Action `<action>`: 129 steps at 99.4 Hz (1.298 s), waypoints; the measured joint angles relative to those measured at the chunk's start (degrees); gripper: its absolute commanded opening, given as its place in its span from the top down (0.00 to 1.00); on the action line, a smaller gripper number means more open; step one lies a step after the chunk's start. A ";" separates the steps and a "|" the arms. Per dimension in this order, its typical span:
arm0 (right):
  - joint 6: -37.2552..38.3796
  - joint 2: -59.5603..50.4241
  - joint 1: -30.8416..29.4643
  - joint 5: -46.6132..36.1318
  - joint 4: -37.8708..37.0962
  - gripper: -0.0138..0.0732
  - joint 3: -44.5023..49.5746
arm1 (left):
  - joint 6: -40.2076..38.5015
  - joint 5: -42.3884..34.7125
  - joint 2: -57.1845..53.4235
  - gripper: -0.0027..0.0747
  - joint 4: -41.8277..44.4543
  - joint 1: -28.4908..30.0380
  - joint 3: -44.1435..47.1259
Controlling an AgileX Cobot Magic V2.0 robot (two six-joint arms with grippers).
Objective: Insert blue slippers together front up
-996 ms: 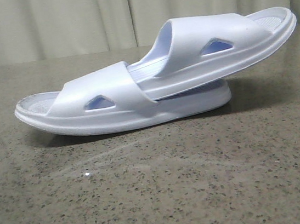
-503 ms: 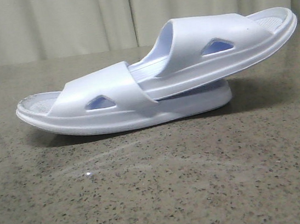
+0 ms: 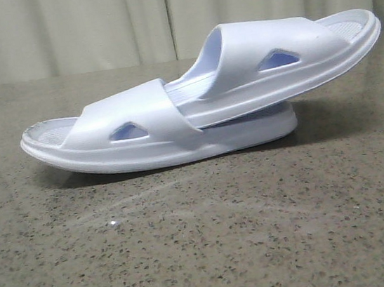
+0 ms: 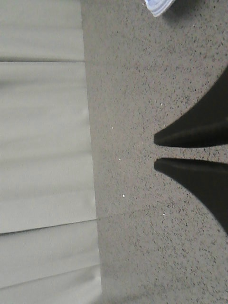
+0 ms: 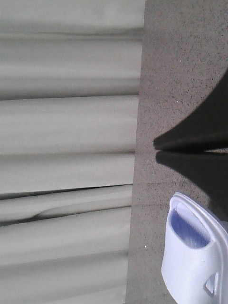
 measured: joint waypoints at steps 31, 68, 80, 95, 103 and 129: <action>0.00 0.00 0.00 0.00 0.00 0.96 0.10 | -4.85 2.34 -2.80 0.94 4.49 0.40 4.79; -0.10 0.00 0.00 0.00 0.00 0.96 0.10 | -5.09 2.27 -2.80 0.94 4.49 0.40 4.81; -0.10 0.00 0.00 0.00 0.00 0.96 0.10 | -5.09 2.27 -2.80 0.94 4.49 0.40 4.81; -0.10 0.00 0.00 0.00 0.00 0.96 0.10 | -5.17 2.27 -2.80 0.94 4.49 0.40 4.81; -0.10 0.00 0.00 0.00 0.00 0.96 0.10 | -5.17 2.27 -2.80 0.94 4.49 0.40 4.81; -0.10 0.00 0.00 0.00 0.00 0.96 0.10 | -5.17 2.27 -2.80 0.94 4.49 0.40 4.81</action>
